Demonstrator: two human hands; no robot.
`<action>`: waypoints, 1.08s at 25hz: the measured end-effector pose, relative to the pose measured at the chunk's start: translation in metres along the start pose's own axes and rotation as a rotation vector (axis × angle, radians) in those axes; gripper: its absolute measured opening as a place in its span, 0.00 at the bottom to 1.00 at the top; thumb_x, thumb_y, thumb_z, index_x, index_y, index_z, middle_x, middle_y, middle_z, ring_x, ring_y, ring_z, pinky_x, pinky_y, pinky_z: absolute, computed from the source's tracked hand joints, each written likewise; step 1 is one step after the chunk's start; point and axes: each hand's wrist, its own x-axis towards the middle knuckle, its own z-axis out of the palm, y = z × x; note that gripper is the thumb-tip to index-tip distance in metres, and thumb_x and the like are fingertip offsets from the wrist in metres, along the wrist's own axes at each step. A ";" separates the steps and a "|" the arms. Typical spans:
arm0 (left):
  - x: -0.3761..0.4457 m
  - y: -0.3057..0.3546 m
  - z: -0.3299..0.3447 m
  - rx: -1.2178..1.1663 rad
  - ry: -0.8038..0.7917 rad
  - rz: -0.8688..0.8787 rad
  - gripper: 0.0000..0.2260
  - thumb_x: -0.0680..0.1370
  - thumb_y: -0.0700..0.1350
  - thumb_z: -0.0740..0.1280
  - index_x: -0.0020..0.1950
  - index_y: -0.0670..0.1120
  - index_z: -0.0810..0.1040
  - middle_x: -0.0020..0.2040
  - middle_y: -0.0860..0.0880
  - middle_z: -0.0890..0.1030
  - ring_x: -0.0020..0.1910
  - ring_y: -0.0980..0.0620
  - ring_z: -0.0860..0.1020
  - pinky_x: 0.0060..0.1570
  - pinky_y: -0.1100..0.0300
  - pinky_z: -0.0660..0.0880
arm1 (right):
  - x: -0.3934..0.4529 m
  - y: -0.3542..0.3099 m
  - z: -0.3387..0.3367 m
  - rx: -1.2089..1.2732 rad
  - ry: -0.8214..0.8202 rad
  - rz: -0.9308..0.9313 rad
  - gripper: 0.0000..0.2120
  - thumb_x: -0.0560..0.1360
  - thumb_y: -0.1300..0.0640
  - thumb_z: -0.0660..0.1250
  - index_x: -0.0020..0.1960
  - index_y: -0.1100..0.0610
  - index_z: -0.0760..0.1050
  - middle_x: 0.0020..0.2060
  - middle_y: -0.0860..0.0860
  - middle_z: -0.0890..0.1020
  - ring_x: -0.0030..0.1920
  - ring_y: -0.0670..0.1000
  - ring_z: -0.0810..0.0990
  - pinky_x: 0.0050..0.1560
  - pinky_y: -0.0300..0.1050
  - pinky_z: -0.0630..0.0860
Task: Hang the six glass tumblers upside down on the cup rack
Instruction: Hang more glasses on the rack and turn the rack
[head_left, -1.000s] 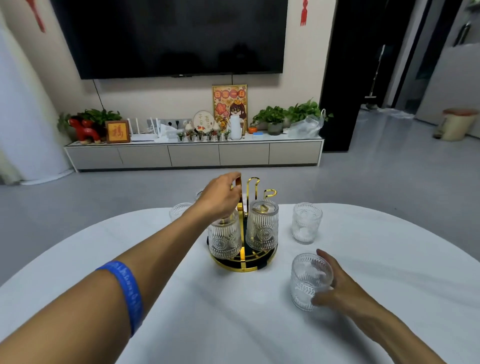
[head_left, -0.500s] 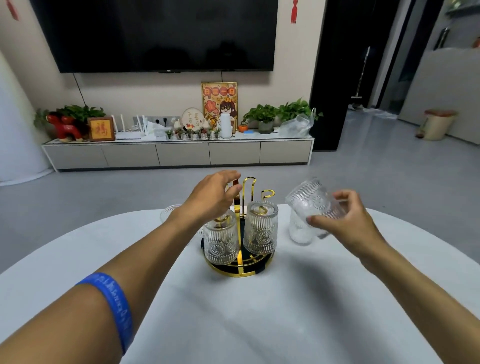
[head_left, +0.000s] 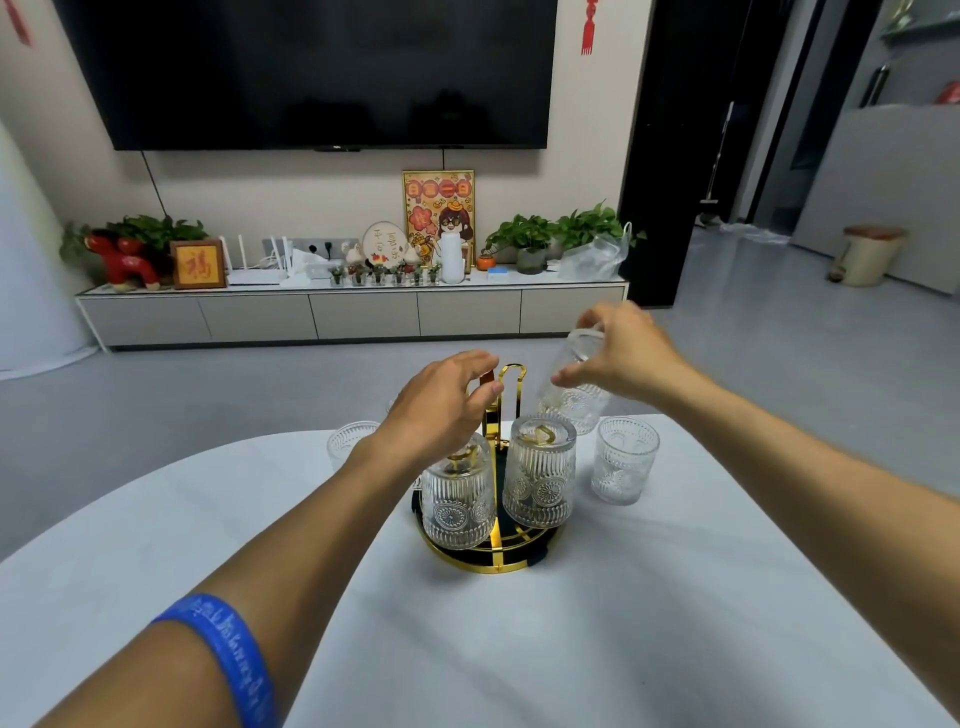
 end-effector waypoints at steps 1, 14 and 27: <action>-0.001 0.000 0.000 -0.002 0.005 0.001 0.20 0.81 0.53 0.61 0.72 0.52 0.70 0.74 0.52 0.70 0.70 0.49 0.69 0.66 0.51 0.66 | 0.001 -0.001 0.010 0.011 -0.017 0.013 0.36 0.58 0.48 0.82 0.60 0.55 0.71 0.55 0.53 0.78 0.53 0.55 0.76 0.51 0.51 0.74; 0.000 -0.001 0.001 0.000 -0.001 -0.001 0.20 0.81 0.53 0.61 0.73 0.52 0.70 0.74 0.52 0.69 0.71 0.49 0.68 0.66 0.51 0.65 | -0.007 0.048 0.044 0.414 0.013 0.071 0.08 0.74 0.54 0.66 0.50 0.53 0.81 0.51 0.51 0.83 0.51 0.51 0.79 0.49 0.45 0.75; 0.000 0.003 0.001 0.004 0.015 0.002 0.20 0.81 0.53 0.61 0.72 0.52 0.71 0.74 0.52 0.70 0.70 0.50 0.69 0.63 0.56 0.64 | -0.092 0.030 0.063 0.057 0.402 -0.434 0.14 0.73 0.45 0.62 0.57 0.48 0.71 0.52 0.43 0.76 0.38 0.45 0.74 0.33 0.33 0.68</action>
